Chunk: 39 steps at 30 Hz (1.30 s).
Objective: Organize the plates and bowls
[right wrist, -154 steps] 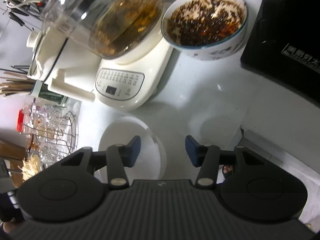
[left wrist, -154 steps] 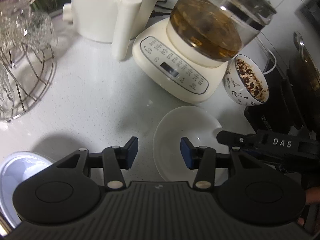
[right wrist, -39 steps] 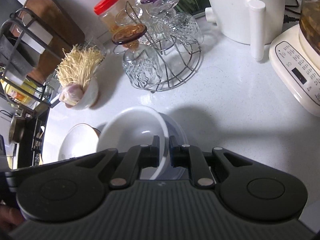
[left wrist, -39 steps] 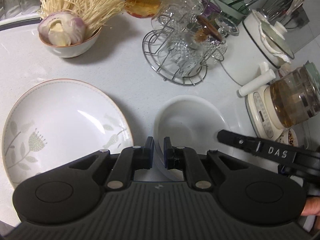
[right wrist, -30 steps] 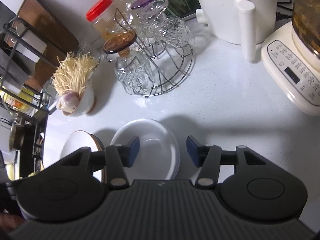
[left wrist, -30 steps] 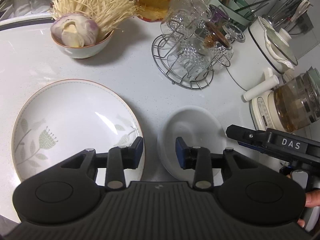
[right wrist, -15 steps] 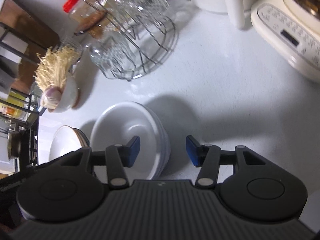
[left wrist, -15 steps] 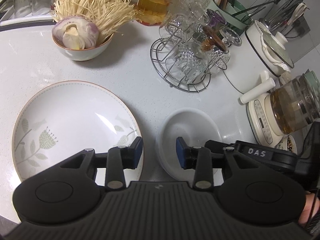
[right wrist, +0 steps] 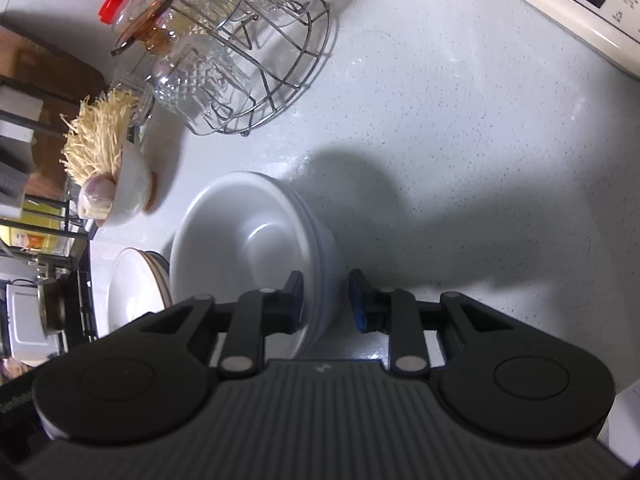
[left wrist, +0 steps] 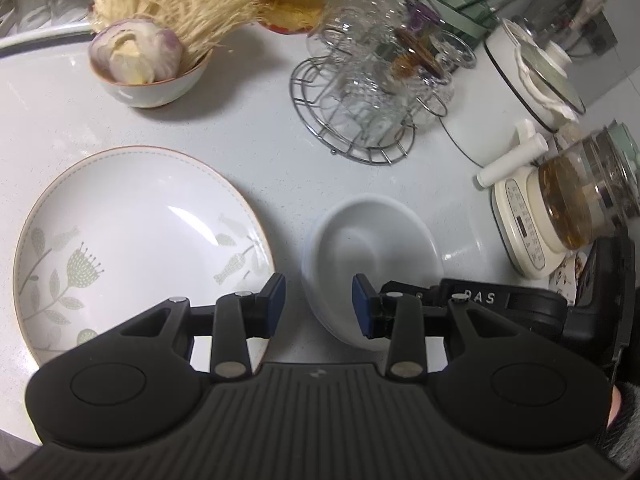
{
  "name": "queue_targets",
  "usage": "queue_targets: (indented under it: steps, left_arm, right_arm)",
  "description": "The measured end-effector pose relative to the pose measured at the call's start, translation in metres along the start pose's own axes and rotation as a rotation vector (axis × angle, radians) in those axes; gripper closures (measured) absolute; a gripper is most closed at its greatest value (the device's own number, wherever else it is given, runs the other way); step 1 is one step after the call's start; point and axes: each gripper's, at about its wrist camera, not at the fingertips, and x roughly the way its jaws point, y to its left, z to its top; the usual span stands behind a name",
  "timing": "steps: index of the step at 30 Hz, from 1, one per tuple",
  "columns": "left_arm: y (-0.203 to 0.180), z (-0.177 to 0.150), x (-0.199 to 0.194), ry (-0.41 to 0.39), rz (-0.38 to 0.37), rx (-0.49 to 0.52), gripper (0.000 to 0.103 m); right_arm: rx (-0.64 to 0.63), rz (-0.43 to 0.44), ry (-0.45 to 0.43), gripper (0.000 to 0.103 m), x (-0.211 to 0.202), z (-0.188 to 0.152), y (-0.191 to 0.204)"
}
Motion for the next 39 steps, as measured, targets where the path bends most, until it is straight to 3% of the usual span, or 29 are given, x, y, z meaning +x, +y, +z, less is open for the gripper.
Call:
queue_targets:
  steps: [2,7,23,36,39]
  left_arm:
    - [0.008,0.004,0.0,0.021,-0.051,-0.051,0.057]
    - [0.011,0.012,-0.004,0.002,-0.064,-0.054,0.054]
    - [-0.06,-0.001,0.051,0.17,-0.117,0.238,0.05]
    - [-0.069,-0.01,0.101,0.28,-0.14,0.269,0.051]
    - [-0.066,-0.013,0.107,0.295,-0.166,0.251,0.057]
  right_arm:
    - [-0.001,-0.008,-0.002,0.08,-0.002,-0.001,0.001]
    - [0.01,-0.022,-0.012,0.085,-0.011,-0.003,-0.007]
    - [0.107,-0.099,-0.1,0.087,-0.053,-0.023,-0.046]
    - [0.145,-0.127,-0.098,0.087,-0.06,-0.032,-0.053]
    - [0.153,-0.128,-0.091,0.087,-0.059,-0.034,-0.054]
